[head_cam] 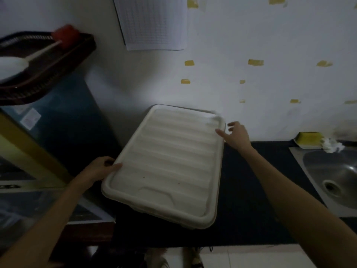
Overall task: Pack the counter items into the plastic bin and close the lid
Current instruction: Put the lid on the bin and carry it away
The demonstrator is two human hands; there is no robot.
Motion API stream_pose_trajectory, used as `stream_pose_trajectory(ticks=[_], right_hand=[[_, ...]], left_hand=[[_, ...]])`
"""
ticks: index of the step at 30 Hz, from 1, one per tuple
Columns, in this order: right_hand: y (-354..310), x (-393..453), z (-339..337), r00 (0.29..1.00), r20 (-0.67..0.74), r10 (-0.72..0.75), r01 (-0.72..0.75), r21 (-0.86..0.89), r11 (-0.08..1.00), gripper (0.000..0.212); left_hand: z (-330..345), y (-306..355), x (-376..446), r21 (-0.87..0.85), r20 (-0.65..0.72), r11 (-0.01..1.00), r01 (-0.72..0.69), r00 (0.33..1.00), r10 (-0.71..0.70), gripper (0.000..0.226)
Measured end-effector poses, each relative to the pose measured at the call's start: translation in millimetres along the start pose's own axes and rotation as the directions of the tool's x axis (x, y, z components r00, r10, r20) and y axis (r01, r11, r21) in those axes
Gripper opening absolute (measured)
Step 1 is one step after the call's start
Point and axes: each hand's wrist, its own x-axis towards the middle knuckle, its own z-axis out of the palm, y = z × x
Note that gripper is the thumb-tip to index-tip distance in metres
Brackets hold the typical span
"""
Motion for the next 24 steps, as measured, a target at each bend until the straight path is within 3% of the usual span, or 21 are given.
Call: stream_pose_trajectory(ticks=[3, 7, 9, 12, 14, 18, 24], right_hand=[[-13.1, 39.3, 8.6, 0.969, -0.036, -0.245, 0.242, -0.056, 0.969, 0.051], [-30.2, 90.2, 33.8, 0.920, 0.147, -0.365, 0.380, -0.096, 0.920, 0.043], [-36.7, 106.7, 44.0, 0.897, 0.209, -0.389, 0.420, -0.125, 0.899, 0.044], [-42.4, 128.6, 54.4, 0.835, 0.263, -0.483, 0.538, -0.212, 0.816, 0.046], [-46.5, 139.9, 58.0, 0.828, 0.340, -0.446, 0.523, -0.181, 0.833, 0.051], [-50.6, 153.1, 68.0, 0.811, 0.462, -0.359, 0.482, -0.181, 0.857, 0.062], [-49.3, 159.3, 72.0, 0.819, 0.466, -0.335, 0.467, -0.201, 0.861, 0.067]], left_hand=[[26.2, -12.8, -20.1, -0.190, -0.279, 0.982, -0.004, 0.959, -0.050, 0.049], [65.3, -21.2, -55.9, -0.452, -0.453, 0.892, -0.016, 0.866, -0.214, 0.070], [87.3, -17.5, -72.0, -0.597, -0.458, 0.801, -0.038, 0.836, -0.302, 0.075], [124.9, -0.3, -92.1, -0.725, -0.459, 0.684, -0.081, 0.797, -0.392, 0.042], [145.6, 9.5, -102.4, -0.753, -0.442, 0.653, -0.079, 0.796, -0.414, 0.028], [171.6, 12.0, -108.3, -0.840, -0.391, 0.540, -0.060, 0.756, -0.524, 0.046], [193.2, 27.6, -108.6, -0.854, -0.414, 0.511, -0.094, 0.717, -0.561, 0.046]])
